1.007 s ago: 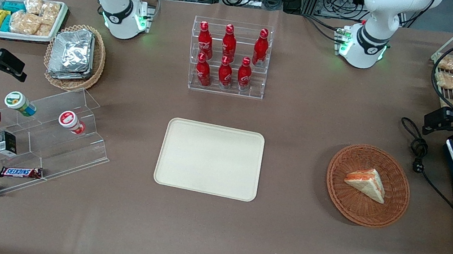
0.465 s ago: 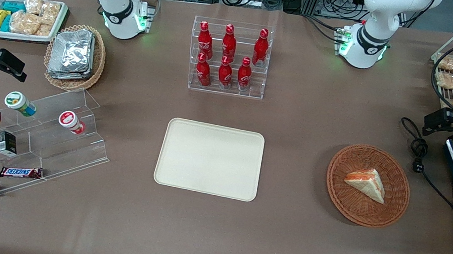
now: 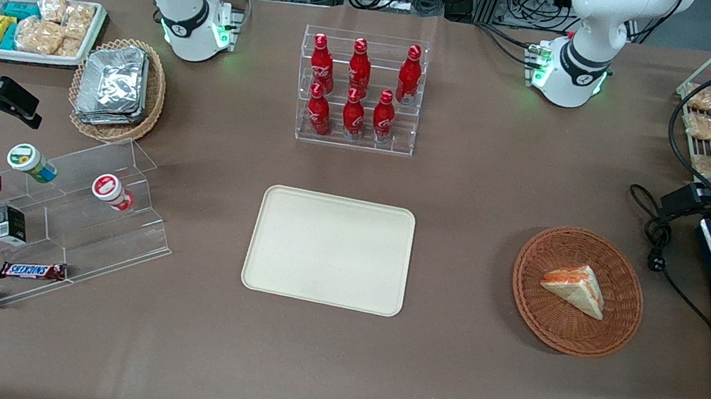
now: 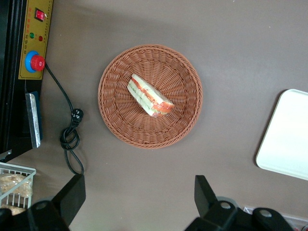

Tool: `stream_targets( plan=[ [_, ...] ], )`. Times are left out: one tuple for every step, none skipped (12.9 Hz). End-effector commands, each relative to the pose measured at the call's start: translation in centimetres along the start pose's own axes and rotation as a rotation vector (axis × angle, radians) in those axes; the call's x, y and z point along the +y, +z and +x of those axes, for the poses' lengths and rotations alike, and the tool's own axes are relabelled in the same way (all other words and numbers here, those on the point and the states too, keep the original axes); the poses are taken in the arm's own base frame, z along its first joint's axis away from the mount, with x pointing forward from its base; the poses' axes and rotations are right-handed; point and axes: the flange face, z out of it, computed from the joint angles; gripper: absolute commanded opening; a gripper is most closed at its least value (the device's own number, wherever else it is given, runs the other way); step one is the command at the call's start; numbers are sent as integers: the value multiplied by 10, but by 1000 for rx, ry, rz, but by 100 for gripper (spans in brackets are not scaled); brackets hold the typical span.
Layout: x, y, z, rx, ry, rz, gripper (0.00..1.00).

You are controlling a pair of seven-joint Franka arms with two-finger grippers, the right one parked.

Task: Place sandwich from basket to tray
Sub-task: 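Move the open left gripper down over the wrapped sandwich in the basket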

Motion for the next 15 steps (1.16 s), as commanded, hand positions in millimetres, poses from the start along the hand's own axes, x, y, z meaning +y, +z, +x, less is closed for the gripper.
stream_targets(
  plan=[
    [4,25,4,10,-65,5,100],
    [8,39,5,8,-103,7,100],
    [12,55,4,5,-155,10,100],
    [13,69,6,12,-218,7,100],
    [14,85,6,12,-254,6,100],
    [15,103,9,-2,-277,6,100],
    [15,117,13,-9,-299,4,100],
    [15,131,15,-11,-329,2,100],
    [16,151,16,-18,-351,3,100],
    [15,174,14,-6,-377,-6,100],
    [15,197,12,2,-431,-14,100],
    [15,216,10,0,-459,-19,100],
    [14,230,8,-1,-460,-20,100],
    [12,242,9,2,-466,-28,100],
    [10,253,10,-4,-476,-33,100]
  ],
)
